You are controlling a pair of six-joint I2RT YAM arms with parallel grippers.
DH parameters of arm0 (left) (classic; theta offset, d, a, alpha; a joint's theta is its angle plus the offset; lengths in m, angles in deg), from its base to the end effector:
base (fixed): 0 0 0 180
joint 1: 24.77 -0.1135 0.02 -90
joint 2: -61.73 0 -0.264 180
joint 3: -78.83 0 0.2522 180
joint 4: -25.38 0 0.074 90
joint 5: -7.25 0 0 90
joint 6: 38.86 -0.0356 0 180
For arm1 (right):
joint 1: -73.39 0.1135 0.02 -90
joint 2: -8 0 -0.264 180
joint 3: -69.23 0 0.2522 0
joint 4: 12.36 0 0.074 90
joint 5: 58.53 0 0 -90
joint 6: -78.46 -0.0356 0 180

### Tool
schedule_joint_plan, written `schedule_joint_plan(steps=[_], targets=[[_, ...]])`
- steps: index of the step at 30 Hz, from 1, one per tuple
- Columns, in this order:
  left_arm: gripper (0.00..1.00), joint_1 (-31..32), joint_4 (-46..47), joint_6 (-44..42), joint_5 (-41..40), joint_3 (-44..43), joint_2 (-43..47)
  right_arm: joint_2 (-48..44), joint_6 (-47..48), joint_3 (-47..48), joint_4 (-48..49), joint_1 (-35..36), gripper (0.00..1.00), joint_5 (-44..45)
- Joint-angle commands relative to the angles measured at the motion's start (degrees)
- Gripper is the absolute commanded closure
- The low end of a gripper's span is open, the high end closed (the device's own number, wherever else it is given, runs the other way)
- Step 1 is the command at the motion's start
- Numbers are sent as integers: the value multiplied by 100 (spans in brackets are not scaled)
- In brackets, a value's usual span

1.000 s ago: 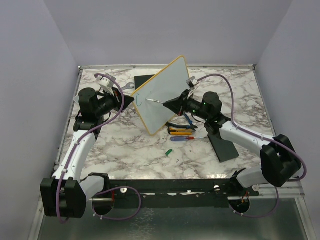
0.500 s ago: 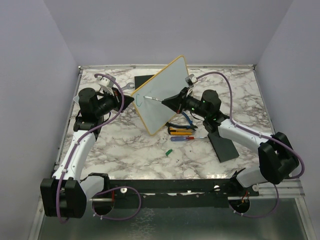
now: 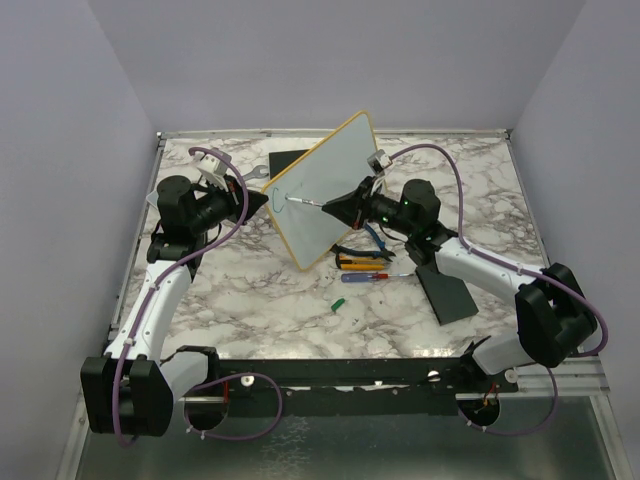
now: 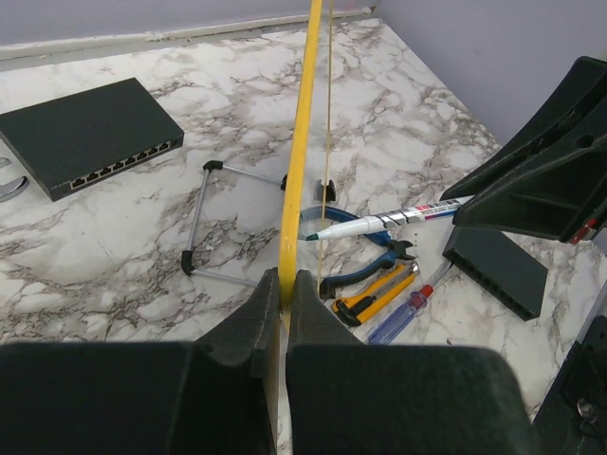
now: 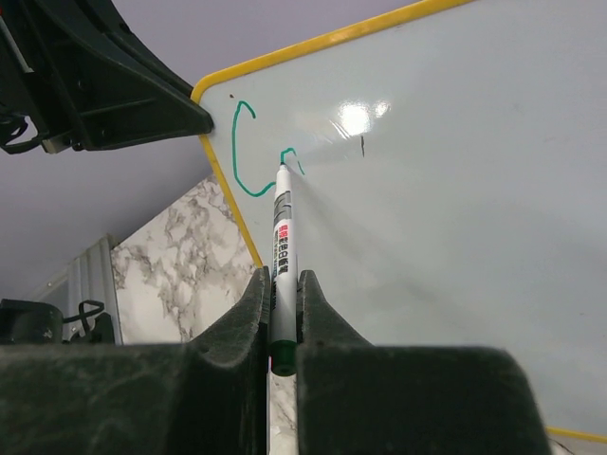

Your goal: Write a sentence on the whiteboard

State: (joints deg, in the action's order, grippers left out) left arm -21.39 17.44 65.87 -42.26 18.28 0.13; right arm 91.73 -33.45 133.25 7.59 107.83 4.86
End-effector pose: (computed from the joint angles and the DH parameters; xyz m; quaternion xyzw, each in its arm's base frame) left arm 0.2446 -0.0376 0.3253 0.1531 0.7321 -0.3557 0.5604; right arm 0.2668 0.2023 0.2913 -0.2370 0.6648 0.4687 0.5312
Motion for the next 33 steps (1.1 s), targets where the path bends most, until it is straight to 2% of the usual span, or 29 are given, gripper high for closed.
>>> schedule_joint_plan(steps=[1, 16, 33], targets=[[100, -7, 122, -132, 69, 20, 131, -22, 174, -154, -215, -3, 99, 12], [100, -9, 117, -135, 73, 23, 149, -133, 211, -93, -268, -1, 100, 585], [100, -10, 122, -145, 82, 35, 159, -155, 246, 72, -238, -6, 99, 694]])
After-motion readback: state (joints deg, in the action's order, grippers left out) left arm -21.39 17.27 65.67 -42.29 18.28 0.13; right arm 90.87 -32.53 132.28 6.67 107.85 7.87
